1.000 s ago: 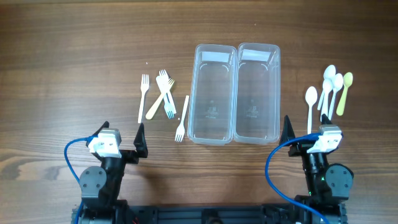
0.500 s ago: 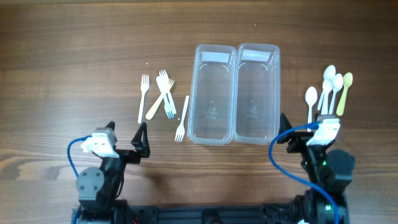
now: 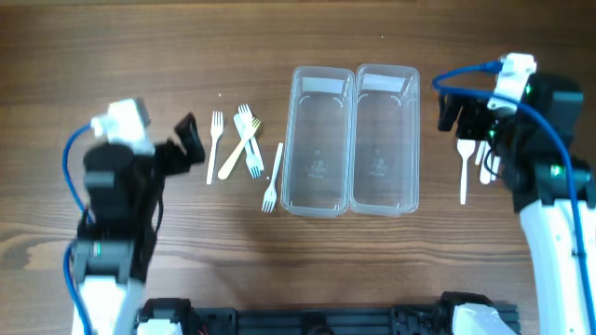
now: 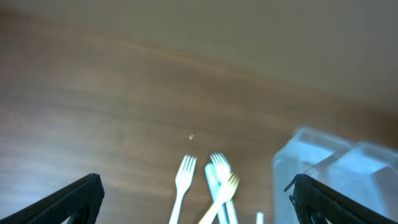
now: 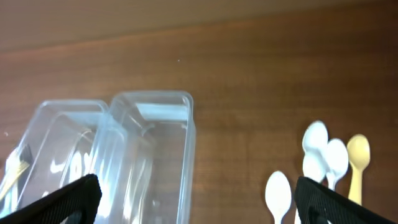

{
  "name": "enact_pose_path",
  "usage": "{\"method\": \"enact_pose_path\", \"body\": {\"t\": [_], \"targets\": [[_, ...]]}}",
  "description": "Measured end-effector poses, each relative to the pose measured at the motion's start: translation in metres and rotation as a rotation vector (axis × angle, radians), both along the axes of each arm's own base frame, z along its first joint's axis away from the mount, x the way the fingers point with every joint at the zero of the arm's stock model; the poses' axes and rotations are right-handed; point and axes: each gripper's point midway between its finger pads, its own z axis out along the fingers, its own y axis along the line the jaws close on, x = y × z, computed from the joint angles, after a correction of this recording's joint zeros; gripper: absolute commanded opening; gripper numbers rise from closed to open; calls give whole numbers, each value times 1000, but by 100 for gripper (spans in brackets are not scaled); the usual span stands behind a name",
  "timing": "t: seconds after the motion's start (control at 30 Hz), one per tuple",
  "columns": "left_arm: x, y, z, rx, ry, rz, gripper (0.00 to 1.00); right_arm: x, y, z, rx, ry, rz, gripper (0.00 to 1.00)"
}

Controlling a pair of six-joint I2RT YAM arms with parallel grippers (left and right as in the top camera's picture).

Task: Pack container
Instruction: 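Move the right gripper over the spoons and grasp a white spoon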

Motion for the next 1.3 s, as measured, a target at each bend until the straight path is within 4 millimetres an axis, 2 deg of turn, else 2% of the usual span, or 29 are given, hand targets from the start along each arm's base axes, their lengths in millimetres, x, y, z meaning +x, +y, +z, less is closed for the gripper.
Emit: {"method": "enact_pose_path", "body": {"t": [0.13, 0.2, 0.37, 0.5, 0.67, 0.73, 0.9, 1.0, 1.13, 1.3], "targets": [[43, 9, -16, 25, 163, 16, 100, -4, -2, -15, -5, 88, -6, 100], [58, 14, -27, 29, 209, 28, 100, -9, -2, -23, -4, 126, -4, 100], [64, 23, -54, 34, 288, 47, 100, -16, 7, -29, 32, 164, 29, 100], [65, 25, -61, 34, 307, 50, 100, -24, 5, -42, 53, 232, 20, 99], [66, 28, -64, 45, 315, 65, 100, -31, -42, -98, 81, 450, -153, 84], [66, 29, -64, 46, 316, 68, 100, -33, -56, -123, 97, 530, -199, 83], [66, 29, -64, 47, 315, 68, 100, -38, -64, -174, 118, 691, -225, 81], [66, 29, -64, 47, 316, 68, 100, -41, -69, -192, 97, 750, -240, 79], [66, 29, -64, 47, 315, 68, 100, -37, -77, -207, 65, 767, -258, 75], [66, 29, -64, 47, 316, 68, 100, -38, -77, -226, 70, 811, -257, 69]]}}
